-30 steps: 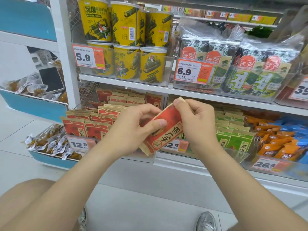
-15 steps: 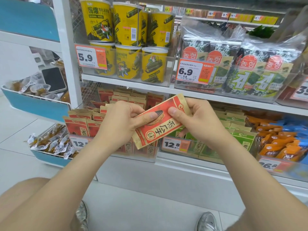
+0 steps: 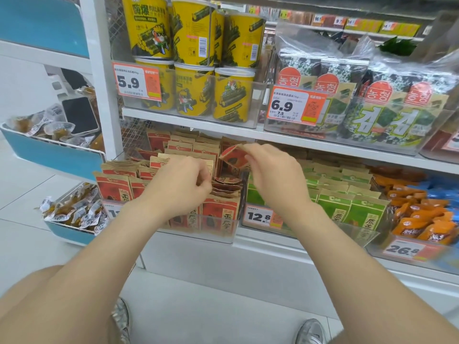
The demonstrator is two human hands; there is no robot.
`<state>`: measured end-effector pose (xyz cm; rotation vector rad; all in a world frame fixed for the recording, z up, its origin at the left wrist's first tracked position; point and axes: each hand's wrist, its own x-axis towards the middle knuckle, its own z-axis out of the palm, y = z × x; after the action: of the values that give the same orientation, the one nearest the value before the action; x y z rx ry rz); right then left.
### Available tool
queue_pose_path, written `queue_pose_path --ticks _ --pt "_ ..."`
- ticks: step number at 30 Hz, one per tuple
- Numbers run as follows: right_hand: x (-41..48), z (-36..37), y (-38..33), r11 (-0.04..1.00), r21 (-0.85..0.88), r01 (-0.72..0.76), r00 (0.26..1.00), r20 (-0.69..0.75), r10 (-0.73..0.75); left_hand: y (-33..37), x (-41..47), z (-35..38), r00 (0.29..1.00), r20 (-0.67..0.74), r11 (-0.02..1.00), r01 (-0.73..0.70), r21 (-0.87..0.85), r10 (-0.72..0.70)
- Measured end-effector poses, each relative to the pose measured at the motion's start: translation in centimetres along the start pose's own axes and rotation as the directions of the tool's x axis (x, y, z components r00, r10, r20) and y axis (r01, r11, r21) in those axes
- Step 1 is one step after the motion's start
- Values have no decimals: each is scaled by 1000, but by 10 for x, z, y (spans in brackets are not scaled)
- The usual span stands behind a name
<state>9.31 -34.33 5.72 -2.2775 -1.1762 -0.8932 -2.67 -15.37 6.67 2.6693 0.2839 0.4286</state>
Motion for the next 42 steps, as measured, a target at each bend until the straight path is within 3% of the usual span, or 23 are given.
queue_pose_path --ticks 3,7,11,16,19,25,29,35,38,42 --pt "14 15 -7 963 -259 75 985 171 -31 -3 3 -1 1000 13 1000 -15 -9 15" --pt "33 32 -16 918 -367 152 904 427 21 -8 9 -4 995 60 997 -78 -18 79" --pt "45 50 -9 923 -354 147 801 591 99 -15 15 -6 992 75 994 -104 -25 106" --pt "60 43 7 987 -160 4 641 758 121 -16 18 -7 989 82 992 -123 -14 124" --pt "63 42 8 989 -147 7 613 782 112 -16 18 -6 988 88 992 -125 -14 125" --pt "61 57 -1 974 -215 68 682 723 111 -16 16 -5 987 94 991 -131 -16 132" --pt "58 67 -1 963 -268 25 685 707 179 -17 16 -4 987 95 991 -131 -12 131" --pt "71 64 -2 962 -259 -86 790 571 225 -15 15 -5 988 94 992 -124 -15 125" --pt "74 62 -4 959 -265 -104 749 614 250 -14 15 -5 988 91 992 -123 -13 124" --pt "72 64 -4 934 -323 -152 617 707 345 -12 16 -4 988 86 992 -129 -2 129"
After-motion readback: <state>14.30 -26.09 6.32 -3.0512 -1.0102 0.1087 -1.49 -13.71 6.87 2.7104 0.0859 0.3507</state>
